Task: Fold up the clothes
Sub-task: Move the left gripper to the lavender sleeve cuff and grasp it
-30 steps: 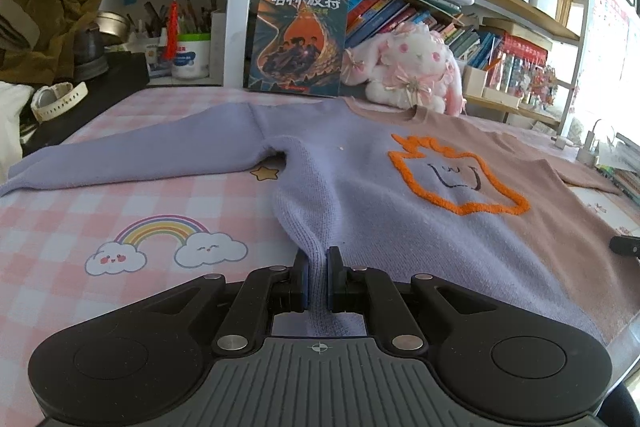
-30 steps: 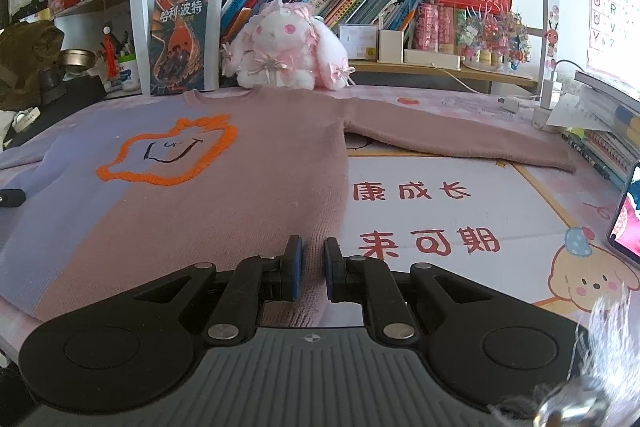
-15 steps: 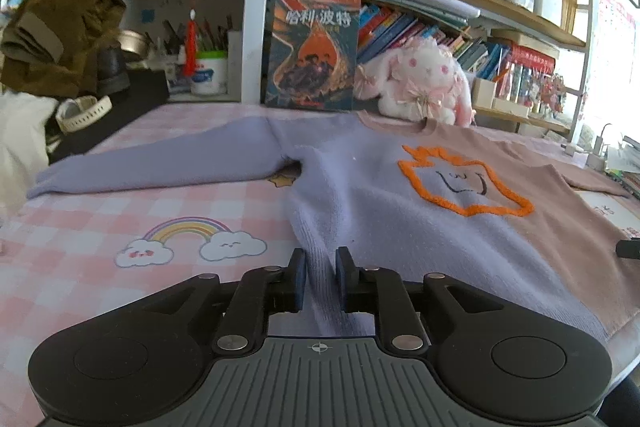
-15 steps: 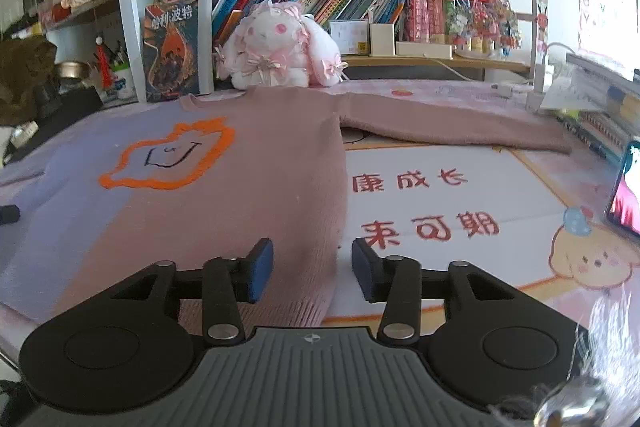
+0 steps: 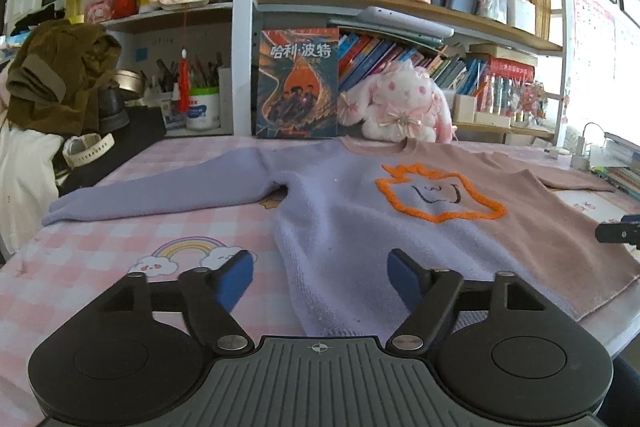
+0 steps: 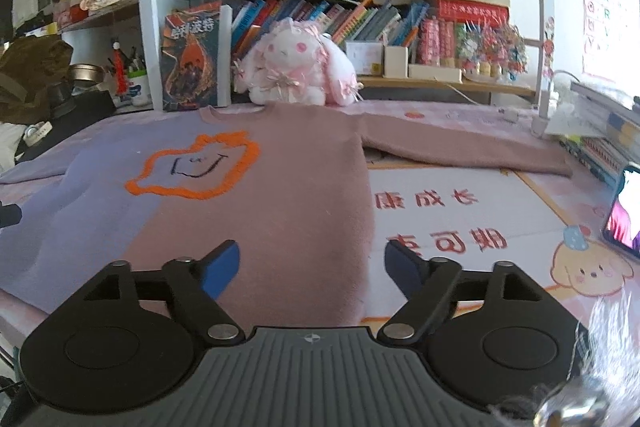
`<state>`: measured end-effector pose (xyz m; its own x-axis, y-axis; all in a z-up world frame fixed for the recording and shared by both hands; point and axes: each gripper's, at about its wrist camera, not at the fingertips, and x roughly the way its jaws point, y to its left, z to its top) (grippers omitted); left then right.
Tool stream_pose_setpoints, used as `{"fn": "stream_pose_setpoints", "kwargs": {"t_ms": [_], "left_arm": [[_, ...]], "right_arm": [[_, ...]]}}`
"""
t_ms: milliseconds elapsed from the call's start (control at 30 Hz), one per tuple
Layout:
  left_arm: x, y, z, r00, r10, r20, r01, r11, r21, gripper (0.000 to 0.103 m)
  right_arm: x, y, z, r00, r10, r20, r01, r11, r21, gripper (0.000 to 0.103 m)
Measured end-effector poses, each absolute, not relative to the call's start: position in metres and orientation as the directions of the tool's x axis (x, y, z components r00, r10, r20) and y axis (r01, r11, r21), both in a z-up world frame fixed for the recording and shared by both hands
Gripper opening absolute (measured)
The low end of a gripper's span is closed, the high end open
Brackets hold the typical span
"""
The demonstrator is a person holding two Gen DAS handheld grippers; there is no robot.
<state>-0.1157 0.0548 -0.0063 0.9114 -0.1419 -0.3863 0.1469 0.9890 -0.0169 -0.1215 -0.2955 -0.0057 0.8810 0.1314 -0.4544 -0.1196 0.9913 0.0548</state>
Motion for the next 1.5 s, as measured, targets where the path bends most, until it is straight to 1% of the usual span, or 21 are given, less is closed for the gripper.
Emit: {"fn": "stream_pose_setpoints", "kwargs": {"t_ms": [200,667,1033,1267,1500], "left_arm": [[-0.116,0.060,-0.008,0.914,-0.131,-0.385,0.135,0.991,-0.016,0.085],[-0.108,0.080,-0.010,0.921,-0.114,-0.371,0.109,0.993,-0.035,0.086],[-0.091,0.123,-0.012,0.927,-0.041,-0.373,0.022,0.998,-0.055,0.086],[-0.070,0.150,-0.002,0.932,0.014,-0.363,-0.030,0.999,-0.039,0.086],[-0.042,0.175,0.001,0.923,0.060,-0.380,-0.096,0.993,-0.075,0.086]], "right_arm": [[-0.115,-0.278,-0.002,0.882,0.154,-0.445,-0.156,0.987,0.032,0.086],[-0.098,-0.241,-0.005,0.874,0.202,-0.441,-0.230,0.973,-0.010,0.089],[-0.068,-0.208,0.004,0.869,0.264,-0.419,-0.304,0.952,-0.030,0.090],[-0.040,-0.180,0.012,0.868,0.325,-0.376,-0.373,0.926,-0.061,0.090],[-0.016,-0.166,0.015,0.858,0.364,-0.362,-0.411,0.910,-0.061,0.090]]}}
